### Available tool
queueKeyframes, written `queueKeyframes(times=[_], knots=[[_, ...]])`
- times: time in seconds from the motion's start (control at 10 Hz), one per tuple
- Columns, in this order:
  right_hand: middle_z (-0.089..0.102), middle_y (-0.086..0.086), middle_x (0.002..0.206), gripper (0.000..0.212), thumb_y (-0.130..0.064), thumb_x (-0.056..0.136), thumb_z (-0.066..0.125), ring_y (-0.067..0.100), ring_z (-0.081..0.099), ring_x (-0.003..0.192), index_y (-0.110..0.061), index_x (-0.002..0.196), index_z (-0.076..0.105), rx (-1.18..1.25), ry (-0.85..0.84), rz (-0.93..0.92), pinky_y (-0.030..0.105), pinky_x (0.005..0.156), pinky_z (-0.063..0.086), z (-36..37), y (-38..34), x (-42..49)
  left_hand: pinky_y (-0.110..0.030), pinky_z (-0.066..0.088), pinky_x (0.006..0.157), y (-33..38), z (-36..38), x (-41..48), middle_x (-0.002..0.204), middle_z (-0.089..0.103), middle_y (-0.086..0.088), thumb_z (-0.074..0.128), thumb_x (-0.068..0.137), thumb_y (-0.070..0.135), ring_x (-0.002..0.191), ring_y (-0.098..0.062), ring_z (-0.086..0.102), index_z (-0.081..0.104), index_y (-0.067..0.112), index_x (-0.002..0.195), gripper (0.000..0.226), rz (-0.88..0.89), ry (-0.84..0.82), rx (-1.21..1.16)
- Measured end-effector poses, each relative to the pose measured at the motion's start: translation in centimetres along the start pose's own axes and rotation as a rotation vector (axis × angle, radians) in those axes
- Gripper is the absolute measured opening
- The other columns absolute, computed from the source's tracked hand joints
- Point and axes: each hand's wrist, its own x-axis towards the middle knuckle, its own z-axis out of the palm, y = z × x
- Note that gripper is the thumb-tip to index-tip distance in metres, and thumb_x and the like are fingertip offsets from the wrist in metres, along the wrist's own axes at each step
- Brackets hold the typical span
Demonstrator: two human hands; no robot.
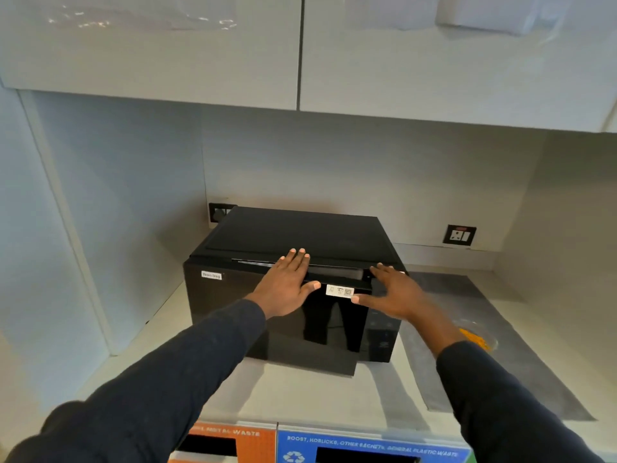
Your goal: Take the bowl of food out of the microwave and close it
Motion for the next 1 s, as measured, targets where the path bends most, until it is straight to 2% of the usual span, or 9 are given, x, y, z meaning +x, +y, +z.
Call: queueKeyframes(times=[0.1,0.2,0.3,0.4,0.6,0.8,0.9,1.0], knots=[[0.044,0.004,0.160,0.070,-0.050,0.089,0.069,0.026,0.040,0.147,-0.022,0.149,0.047,0.061,0.212,0.027,0.042,0.114,0.040,1.1,-0.5,0.0,-0.041,0.008,0.127,0.1,0.5,1.4,0.171,0.011,-0.014,0.018,0.102,0.063,0.158,-0.028,0.007,0.013,0.007,0.161,0.082,-0.049,0.021,-0.011],[0.059,0.003,0.145,0.058,-0.046,0.089,0.071,0.026,0.058,0.130,-0.022,0.139,0.056,0.023,0.279,0.050,0.041,0.101,0.052,1.2,-1.0,0.2,-0.041,0.012,0.126,0.1,0.8,1.7,0.169,0.020,-0.014,0.020,0.101,0.064,0.157,-0.029,0.016,0.021,0.006,0.160,0.082,-0.065,0.065,-0.015],[0.068,0.003,0.125,0.048,-0.045,0.088,0.072,0.025,0.066,0.110,-0.020,0.128,0.062,-0.054,0.305,0.056,0.037,0.087,0.055,0.8,-1.4,0.8,-0.042,0.019,0.125,0.1,1.2,1.9,0.165,0.031,-0.013,0.025,0.101,0.063,0.154,-0.029,0.026,0.031,0.008,0.156,0.079,-0.077,0.127,-0.029],[0.068,0.003,0.119,0.043,-0.044,0.089,0.071,0.025,0.066,0.105,-0.019,0.123,0.063,-0.101,0.333,0.050,0.036,0.083,0.054,0.8,-1.6,1.1,-0.042,0.022,0.125,0.2,1.4,2.1,0.164,0.035,-0.012,0.029,0.101,0.062,0.152,-0.028,0.029,0.036,0.008,0.154,0.076,-0.093,0.157,-0.050],[0.068,0.003,0.114,0.037,-0.044,0.092,0.068,0.024,0.064,0.102,-0.020,0.119,0.063,-0.159,0.394,0.064,0.037,0.086,0.052,1.3,-1.8,1.5,-0.043,0.026,0.124,0.5,2.0,2.3,0.161,0.039,-0.012,0.031,0.102,0.060,0.150,-0.029,0.032,0.040,0.010,0.151,0.071,-0.115,0.197,-0.054],[0.068,0.004,0.117,0.039,-0.044,0.091,0.068,0.025,0.063,0.107,-0.020,0.122,0.061,-0.136,0.416,0.049,0.038,0.091,0.048,2.0,-1.3,1.4,-0.044,0.022,0.125,0.6,2.3,2.0,0.162,0.037,-0.013,0.027,0.102,0.060,0.152,-0.029,0.030,0.037,0.009,0.153,0.072,-0.100,0.233,-0.014],[0.059,0.009,0.143,0.056,-0.045,0.092,0.065,0.029,0.052,0.133,-0.018,0.139,0.051,-0.136,0.419,0.035,0.043,0.111,0.040,3.3,-1.1,0.8,-0.047,0.016,0.127,0.9,2.8,1.0,0.165,0.030,-0.013,0.026,0.101,0.060,0.154,-0.030,0.023,0.028,0.011,0.158,0.075,-0.088,0.288,0.029],[0.030,0.012,0.166,0.076,-0.048,0.094,0.060,0.031,0.022,0.155,-0.017,0.156,0.029,-0.163,0.353,0.012,0.047,0.126,0.020,4.4,-0.6,0.1,-0.048,0.010,0.128,1.0,3.4,0.3,0.170,0.017,-0.013,0.026,0.101,0.060,0.157,-0.030,0.011,0.016,0.012,0.162,0.078,-0.081,0.307,0.063]])
